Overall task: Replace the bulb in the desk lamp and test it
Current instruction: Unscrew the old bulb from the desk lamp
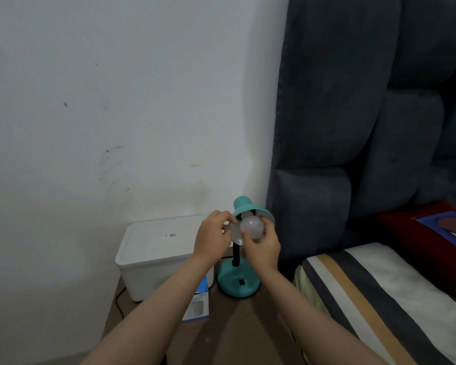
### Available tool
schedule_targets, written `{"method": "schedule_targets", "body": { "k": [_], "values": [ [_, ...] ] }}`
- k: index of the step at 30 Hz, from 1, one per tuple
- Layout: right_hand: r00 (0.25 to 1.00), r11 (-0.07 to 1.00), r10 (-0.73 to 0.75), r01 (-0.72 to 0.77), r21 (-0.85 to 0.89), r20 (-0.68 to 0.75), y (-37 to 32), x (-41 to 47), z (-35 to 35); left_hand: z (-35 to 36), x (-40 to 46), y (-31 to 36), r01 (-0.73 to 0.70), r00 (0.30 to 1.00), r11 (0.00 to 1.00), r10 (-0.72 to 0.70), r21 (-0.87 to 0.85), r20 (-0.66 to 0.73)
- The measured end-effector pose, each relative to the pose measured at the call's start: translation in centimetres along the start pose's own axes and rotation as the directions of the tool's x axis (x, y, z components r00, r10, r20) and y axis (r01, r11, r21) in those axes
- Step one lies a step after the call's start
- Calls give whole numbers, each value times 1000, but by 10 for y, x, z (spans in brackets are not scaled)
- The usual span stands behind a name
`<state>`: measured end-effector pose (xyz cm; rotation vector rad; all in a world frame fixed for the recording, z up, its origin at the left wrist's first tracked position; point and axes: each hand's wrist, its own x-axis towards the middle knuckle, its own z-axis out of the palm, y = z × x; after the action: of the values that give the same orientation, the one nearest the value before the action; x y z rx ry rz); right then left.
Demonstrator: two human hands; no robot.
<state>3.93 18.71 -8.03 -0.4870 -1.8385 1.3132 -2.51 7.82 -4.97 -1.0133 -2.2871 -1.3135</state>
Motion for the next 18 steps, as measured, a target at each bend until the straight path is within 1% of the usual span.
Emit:
{"method": "schedule_targets", "body": {
  "k": [2, 4, 6, 10, 15, 18],
  "values": [
    [990, 978, -136, 141, -151, 45, 6, 0, -2, 0, 1, 0, -2, 1000, 1000, 2, 2, 0],
    [975, 950, -209, 221, -220, 77, 11, -1, -5, 0, 0, 0, -7, 1000, 1000, 7, 5, 0],
    [977, 956, -203, 213, -200, 69, 11, -4, -10, 1, 0, 0, -13, 1000, 1000, 13, 2, -7],
    [982, 979, -172, 179, -96, 71, 10, -12, -19, 3, -1, 0, 3, 1000, 1000, -3, -13, -10],
    [985, 985, -163, 166, -48, 54, 14, -26, -22, 0, -13, -2, -3, 1000, 999, 2, -35, -14],
    [990, 990, -141, 142, -10, 28, 18, -42, -24, -4, -32, -8, 47, 998, 998, -49, -39, -44]
  ]
}}
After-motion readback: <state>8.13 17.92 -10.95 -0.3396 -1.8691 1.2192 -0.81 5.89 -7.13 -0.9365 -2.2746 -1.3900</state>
